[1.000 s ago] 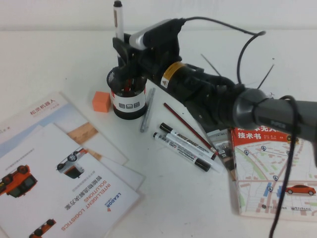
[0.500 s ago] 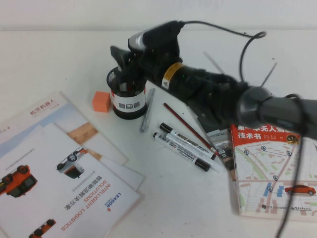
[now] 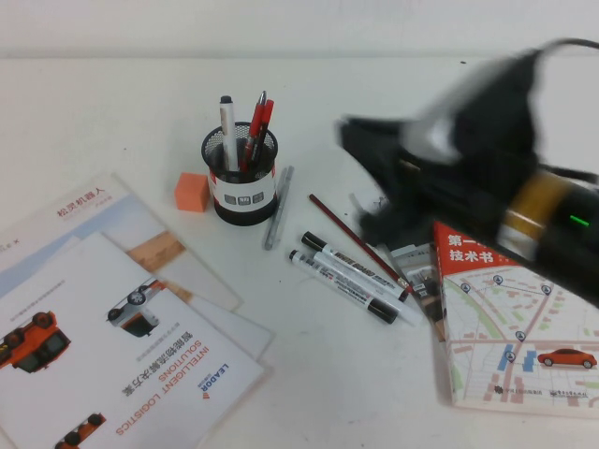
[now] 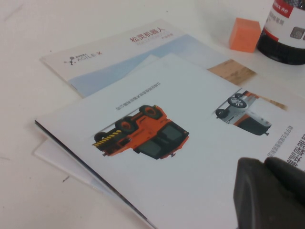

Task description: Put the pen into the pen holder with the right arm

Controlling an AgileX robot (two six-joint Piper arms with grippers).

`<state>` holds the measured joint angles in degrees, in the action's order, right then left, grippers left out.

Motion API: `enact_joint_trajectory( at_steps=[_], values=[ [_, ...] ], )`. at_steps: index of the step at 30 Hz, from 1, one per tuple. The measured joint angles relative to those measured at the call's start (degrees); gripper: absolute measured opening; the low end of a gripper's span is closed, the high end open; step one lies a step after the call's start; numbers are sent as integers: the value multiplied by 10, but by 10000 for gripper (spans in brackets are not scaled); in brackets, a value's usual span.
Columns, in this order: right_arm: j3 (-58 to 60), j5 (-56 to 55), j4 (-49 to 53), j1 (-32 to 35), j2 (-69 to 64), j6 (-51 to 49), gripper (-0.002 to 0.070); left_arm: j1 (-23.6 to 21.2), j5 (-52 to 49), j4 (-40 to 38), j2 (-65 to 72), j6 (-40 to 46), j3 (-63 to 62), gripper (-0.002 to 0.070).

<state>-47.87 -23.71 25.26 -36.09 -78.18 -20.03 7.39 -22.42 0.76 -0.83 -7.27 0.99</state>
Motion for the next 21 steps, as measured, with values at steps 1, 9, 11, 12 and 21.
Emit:
enact_joint_trajectory(
  at_steps=[1,9,11,12,21],
  values=[
    [17,23,0,0,34,0,-18,0,0,0,0,0,0,-2],
    [173,149,-27,0,238,0,-19,0,0,0,0,0,0,-2],
    [206,153,-50,0,280,0,-19,0,0,0,0,0,0,-2],
    [223,153,-62,0,300,1,-19,0,0,0,0,0,0,-2],
    [336,162,-142,13,400,1,-19,0,0,0,0,0,0,-2]
  ],
)
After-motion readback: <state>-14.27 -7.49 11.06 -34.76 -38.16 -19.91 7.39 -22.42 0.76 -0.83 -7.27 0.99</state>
